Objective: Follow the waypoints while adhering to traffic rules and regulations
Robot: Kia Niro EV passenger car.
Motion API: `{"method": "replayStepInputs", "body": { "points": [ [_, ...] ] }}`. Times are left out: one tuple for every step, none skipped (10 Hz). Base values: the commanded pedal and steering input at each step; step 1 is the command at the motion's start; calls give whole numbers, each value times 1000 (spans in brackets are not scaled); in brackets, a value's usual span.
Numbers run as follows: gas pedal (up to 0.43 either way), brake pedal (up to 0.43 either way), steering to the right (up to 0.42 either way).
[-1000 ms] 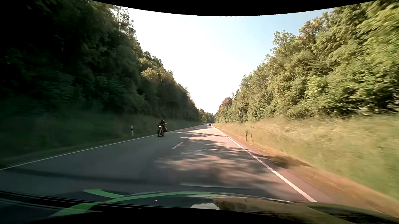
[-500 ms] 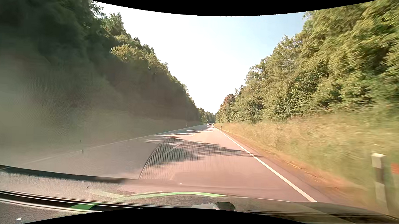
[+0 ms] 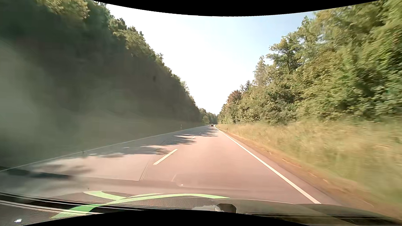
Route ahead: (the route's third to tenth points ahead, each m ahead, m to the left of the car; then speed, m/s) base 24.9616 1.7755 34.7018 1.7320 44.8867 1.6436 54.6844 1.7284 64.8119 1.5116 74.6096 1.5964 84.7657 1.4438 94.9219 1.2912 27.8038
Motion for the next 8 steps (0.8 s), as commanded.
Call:
{"method": "replayStepInputs", "body": {
  "points": [
    [189, 0, -1],
    [189, 0, -2],
    [197, 0, -1],
    [197, 0, -1],
    [197, 0, -1],
    [177, 0, -1],
    [169, 0, -1],
    [169, 0, -1]
  ]
}}
